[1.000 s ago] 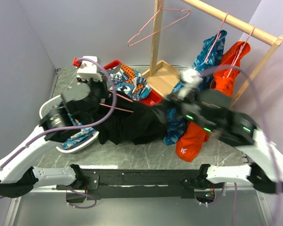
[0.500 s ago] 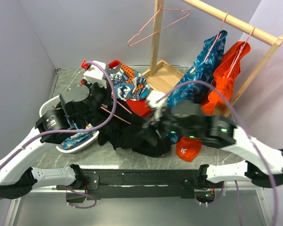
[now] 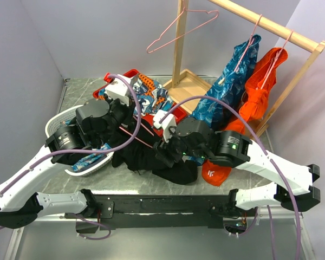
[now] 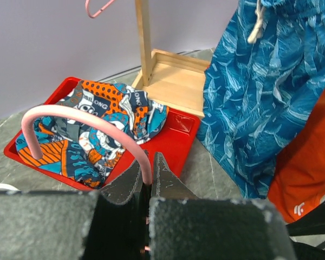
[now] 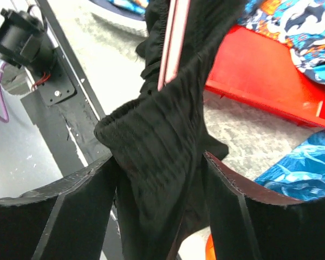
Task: Place the shorts on the hanger
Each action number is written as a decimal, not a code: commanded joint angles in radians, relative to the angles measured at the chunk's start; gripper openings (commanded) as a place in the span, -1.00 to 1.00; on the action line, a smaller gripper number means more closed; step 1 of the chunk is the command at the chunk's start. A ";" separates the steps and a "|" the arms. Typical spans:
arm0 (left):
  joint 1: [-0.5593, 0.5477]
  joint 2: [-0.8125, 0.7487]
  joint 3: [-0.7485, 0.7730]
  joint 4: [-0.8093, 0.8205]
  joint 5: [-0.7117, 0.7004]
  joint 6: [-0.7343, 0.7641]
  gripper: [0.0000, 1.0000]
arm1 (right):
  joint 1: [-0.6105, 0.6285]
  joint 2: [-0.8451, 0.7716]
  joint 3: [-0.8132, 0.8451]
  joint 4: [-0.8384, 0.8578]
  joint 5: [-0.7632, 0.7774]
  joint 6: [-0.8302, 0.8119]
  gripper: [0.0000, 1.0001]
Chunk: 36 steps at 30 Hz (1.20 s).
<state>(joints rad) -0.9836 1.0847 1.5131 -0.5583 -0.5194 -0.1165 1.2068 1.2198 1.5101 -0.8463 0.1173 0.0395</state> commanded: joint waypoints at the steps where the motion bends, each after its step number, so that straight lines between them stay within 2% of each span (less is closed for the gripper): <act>1: -0.010 -0.006 0.006 0.070 0.045 -0.003 -0.98 | 0.007 0.010 -0.031 0.036 -0.028 0.010 0.33; 5: -0.012 -0.003 0.006 0.086 0.044 0.000 -0.98 | 0.007 0.007 -0.065 0.053 -0.028 0.029 0.18; 8: -0.013 -0.002 -0.004 0.104 0.045 -0.002 -0.98 | 0.007 -0.002 -0.076 0.061 -0.025 0.045 -0.20; 9: -0.013 0.001 -0.007 0.109 0.048 -0.006 -0.98 | 0.005 -0.002 -0.076 0.061 -0.025 0.046 -0.54; 11: -0.013 0.004 -0.011 0.116 0.047 -0.014 -0.98 | 0.007 0.000 -0.070 0.058 -0.019 0.057 -0.93; 12: -0.013 0.009 -0.010 0.121 0.039 -0.021 -0.93 | 0.007 0.000 -0.068 0.056 -0.015 0.063 -1.00; 13: -0.013 0.012 -0.008 0.121 0.024 -0.029 -0.85 | 0.005 0.000 -0.070 0.067 -0.010 0.075 -1.00; 16: -0.013 0.023 0.012 0.115 -0.034 -0.051 -0.16 | 0.005 -0.012 -0.080 0.088 0.028 0.103 -1.00; 17: -0.013 0.027 0.027 0.109 -0.056 -0.058 0.03 | 0.007 -0.020 -0.079 0.089 0.047 0.111 -1.00; 19: -0.013 0.038 0.050 0.080 -0.067 -0.072 0.30 | 0.007 -0.031 -0.071 0.089 0.068 0.128 -1.00; 20: -0.013 0.040 0.074 0.072 -0.074 -0.080 0.56 | 0.005 -0.034 -0.068 0.090 0.070 0.131 -1.00; 28: -0.013 0.009 0.121 0.090 -0.180 -0.106 0.76 | 0.007 -0.100 -0.077 0.134 0.134 0.163 -1.00; 36: -0.013 -0.058 0.084 0.117 -0.267 -0.155 0.74 | 0.007 -0.183 -0.146 0.214 0.189 0.168 -1.00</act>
<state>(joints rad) -0.9928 1.0672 1.5974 -0.4900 -0.7143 -0.2298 1.2121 1.0954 1.3762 -0.7513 0.2398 0.2020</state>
